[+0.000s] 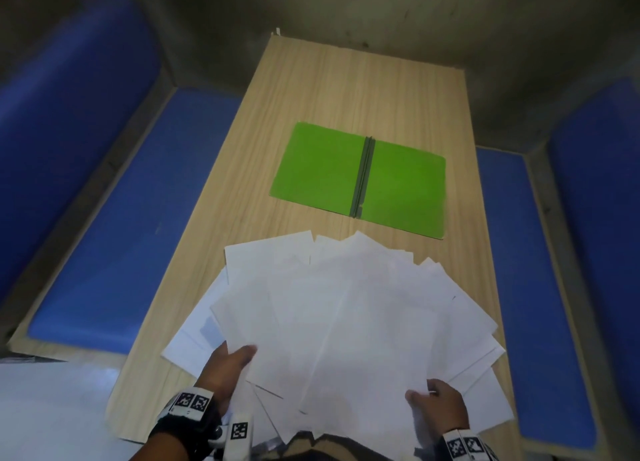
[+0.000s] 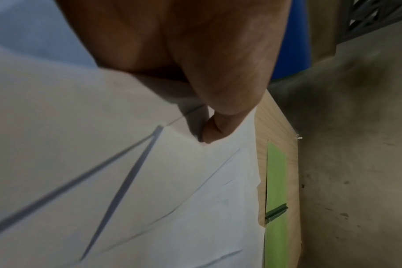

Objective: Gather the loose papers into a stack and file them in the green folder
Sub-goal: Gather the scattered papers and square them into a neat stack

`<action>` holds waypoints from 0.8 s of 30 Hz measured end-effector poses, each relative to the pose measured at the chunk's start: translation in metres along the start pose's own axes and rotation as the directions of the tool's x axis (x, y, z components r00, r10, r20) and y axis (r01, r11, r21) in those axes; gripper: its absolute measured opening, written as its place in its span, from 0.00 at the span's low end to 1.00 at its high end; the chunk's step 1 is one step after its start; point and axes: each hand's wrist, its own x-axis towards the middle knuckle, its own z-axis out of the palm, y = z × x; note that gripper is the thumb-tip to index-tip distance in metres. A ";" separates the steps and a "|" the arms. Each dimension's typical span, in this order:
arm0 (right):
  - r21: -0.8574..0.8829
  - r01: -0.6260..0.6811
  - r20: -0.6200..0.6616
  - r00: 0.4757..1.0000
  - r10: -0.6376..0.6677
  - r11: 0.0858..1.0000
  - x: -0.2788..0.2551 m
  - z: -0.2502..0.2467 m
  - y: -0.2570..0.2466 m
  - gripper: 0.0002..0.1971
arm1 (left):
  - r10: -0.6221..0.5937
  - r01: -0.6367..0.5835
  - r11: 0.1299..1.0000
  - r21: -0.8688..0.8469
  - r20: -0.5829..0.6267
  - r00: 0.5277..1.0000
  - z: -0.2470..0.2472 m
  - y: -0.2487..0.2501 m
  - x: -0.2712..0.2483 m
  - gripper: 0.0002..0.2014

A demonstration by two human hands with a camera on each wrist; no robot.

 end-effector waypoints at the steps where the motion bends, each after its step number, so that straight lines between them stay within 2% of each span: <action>1: 0.013 0.009 0.020 1.000 -0.009 1.000 0.001 -0.006 0.001 0.06 | 0.038 -0.037 0.999 0.037 -0.016 0.999 -0.004 0.004 -0.001 0.18; 3: 0.065 0.033 0.051 0.998 -0.036 0.997 0.006 -0.015 0.005 0.10 | 0.155 -0.148 0.971 0.190 -0.022 0.988 -0.011 0.016 -0.005 0.25; 5: 0.140 0.038 0.115 0.992 -0.055 0.989 0.009 -0.021 0.008 0.24 | 0.291 -0.272 0.893 0.358 0.003 0.957 -0.016 0.031 -0.011 0.24; 6: 0.176 0.035 0.142 0.988 -0.060 0.984 0.011 -0.020 0.009 0.26 | 0.345 -0.327 0.848 0.416 0.033 0.938 -0.018 0.038 -0.014 0.22; 8: 0.179 0.106 0.140 0.981 -0.132 0.978 0.009 -0.021 0.005 0.16 | 0.406 -0.402 0.779 0.481 0.101 0.908 -0.020 0.052 -0.023 0.24; 9: 0.147 0.169 0.104 0.977 -0.185 0.975 0.009 -0.024 0.001 0.08 | 0.432 -0.428 0.761 0.488 0.110 0.895 -0.023 0.058 -0.026 0.27; 10: 0.123 0.231 0.058 0.969 -0.239 0.965 0.012 -0.028 -0.002 0.05 | 0.456 -0.442 0.753 0.489 0.098 0.885 -0.027 0.063 -0.029 0.29; 11: 0.119 0.285 0.015 0.957 -0.289 0.951 0.014 -0.034 -0.007 0.08 | 0.477 -0.443 0.750 0.491 0.063 0.877 -0.032 0.068 -0.030 0.31; 13: 0.152 0.389 0.017 0.918 -0.396 0.909 0.018 -0.051 -0.022 0.12 | 0.506 -0.430 0.756 0.493 -0.025 0.862 -0.044 0.079 -0.034 0.34; 14: 0.139 0.441 0.058 0.890 -0.452 0.887 0.021 -0.059 -0.033 0.12 | 0.520 -0.426 0.759 0.493 -0.065 0.852 -0.049 0.084 -0.037 0.34; 16: -0.020 0.546 0.184 0.826 -0.534 0.838 0.032 -0.067 -0.057 0.10 | 0.513 -0.405 0.781 0.475 -0.118 0.850 -0.060 0.091 -0.040 0.35; 19: -0.342 0.681 0.386 0.730 -0.564 0.647 0.051 -0.049 -0.095 0.09 | 0.455 -0.342 0.830 0.440 -0.180 0.872 -0.069 0.093 -0.039 0.35; 21: -0.479 0.709 0.466 0.705 -0.535 0.517 0.057 -0.023 -0.118 0.06 | 0.425 -0.315 0.856 0.410 -0.208 0.881 -0.069 0.090 -0.036 0.35; 22: -0.536 0.709 0.478 0.702 -0.527 0.458 0.058 -0.009 -0.126 0.11 | 0.406 -0.299 0.868 0.396 -0.221 0.887 -0.068 0.088 -0.036 0.35; 24: -0.613 0.713 0.516 0.688 -0.510 0.341 0.061 0.013 -0.137 0.26 | 0.390 -0.289 0.884 0.366 -0.239 0.889 -0.067 0.083 -0.035 0.31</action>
